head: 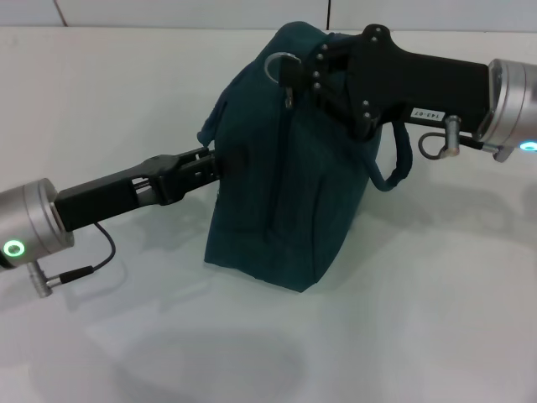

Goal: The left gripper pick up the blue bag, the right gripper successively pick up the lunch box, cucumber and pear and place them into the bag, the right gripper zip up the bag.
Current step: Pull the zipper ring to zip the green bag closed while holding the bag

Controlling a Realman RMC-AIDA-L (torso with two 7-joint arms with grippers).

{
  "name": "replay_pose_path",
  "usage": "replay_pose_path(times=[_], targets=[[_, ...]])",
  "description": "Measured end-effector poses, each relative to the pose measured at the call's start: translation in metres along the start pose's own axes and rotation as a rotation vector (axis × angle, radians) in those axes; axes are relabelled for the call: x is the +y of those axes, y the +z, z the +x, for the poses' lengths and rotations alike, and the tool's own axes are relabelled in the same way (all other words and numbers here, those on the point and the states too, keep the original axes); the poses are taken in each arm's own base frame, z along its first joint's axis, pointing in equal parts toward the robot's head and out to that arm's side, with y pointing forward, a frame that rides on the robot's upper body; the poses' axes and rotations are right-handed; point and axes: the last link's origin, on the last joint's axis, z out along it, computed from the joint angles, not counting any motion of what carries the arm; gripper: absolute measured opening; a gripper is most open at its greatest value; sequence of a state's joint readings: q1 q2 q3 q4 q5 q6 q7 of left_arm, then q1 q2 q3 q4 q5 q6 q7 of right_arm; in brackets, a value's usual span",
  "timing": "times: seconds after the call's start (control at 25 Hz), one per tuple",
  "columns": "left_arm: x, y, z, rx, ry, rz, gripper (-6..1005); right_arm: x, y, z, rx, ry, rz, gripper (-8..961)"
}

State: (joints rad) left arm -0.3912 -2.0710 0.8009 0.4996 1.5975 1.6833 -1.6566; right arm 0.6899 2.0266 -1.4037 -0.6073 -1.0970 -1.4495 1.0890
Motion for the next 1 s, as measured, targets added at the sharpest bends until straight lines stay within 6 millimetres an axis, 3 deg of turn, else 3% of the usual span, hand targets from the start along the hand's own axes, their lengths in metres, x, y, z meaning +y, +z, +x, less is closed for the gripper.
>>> replay_pose_path(times=[0.32, 0.56, 1.0], targets=[[0.001, 0.003, -0.002, 0.014, 0.003, -0.009, 251, 0.001, -0.005, 0.003, 0.003, 0.009, 0.013, 38], [0.004, 0.005, -0.002, 0.019, 0.006, -0.025, 85, 0.002, -0.010, 0.007, 0.005, 0.040, 0.030, 39], [0.008, 0.008, -0.008, -0.014, 0.046, -0.061, 54, -0.001, -0.023, 0.016, -0.036, 0.174, 0.110, 42]])
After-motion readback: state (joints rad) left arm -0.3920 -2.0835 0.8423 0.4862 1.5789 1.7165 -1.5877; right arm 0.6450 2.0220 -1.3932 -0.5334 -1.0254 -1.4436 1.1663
